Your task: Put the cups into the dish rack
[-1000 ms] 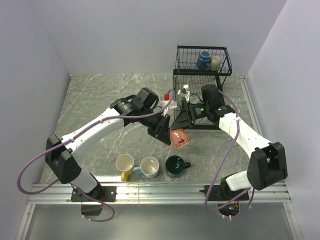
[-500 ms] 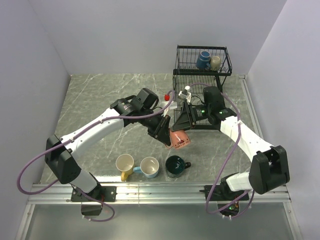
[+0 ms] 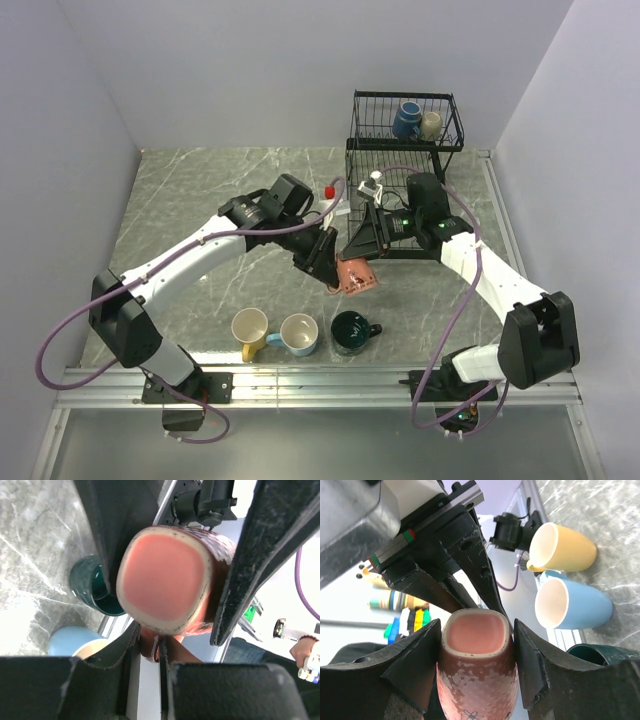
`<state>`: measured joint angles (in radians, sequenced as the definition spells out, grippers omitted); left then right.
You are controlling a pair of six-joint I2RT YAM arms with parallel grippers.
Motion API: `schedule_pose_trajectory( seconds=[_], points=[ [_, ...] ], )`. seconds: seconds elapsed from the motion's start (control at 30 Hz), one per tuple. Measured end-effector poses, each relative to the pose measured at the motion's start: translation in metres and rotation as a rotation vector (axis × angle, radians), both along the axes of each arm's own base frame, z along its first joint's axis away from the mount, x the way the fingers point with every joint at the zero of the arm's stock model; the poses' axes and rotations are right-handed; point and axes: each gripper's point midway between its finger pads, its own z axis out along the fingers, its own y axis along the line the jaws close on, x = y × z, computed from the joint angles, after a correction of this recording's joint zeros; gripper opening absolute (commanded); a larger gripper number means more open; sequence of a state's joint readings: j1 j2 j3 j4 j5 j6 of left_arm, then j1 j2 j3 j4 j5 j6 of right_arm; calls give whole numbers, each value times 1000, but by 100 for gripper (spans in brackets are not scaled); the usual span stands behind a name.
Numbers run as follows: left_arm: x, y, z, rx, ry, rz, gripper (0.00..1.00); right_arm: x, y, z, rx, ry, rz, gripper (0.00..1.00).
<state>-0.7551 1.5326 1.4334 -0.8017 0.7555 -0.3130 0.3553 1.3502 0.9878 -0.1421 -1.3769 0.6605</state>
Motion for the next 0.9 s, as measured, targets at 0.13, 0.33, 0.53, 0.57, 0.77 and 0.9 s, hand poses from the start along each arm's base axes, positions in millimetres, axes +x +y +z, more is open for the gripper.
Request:
schedule_pose_trajectory(
  seconds=[0.13,0.33,0.53,0.57,0.77,0.9],
  points=[
    [12,5,-2,-1,9,46,23,7,2,-2,-27,-5,-29,0],
    [33,18,-2,2,27,150,34,16,4,-3,-43,-41,-42,0],
    [57,31,-5,20,25,256,32,14,3,-11,-63,0,-31,0],
    [58,31,-5,18,21,260,31,14,3,-12,-65,3,-30,0],
    [60,29,-4,6,19,265,0,21,2,-15,-73,25,-32,0],
    [62,30,-5,6,17,271,0,25,3,-16,-75,40,-26,19]
  ],
)
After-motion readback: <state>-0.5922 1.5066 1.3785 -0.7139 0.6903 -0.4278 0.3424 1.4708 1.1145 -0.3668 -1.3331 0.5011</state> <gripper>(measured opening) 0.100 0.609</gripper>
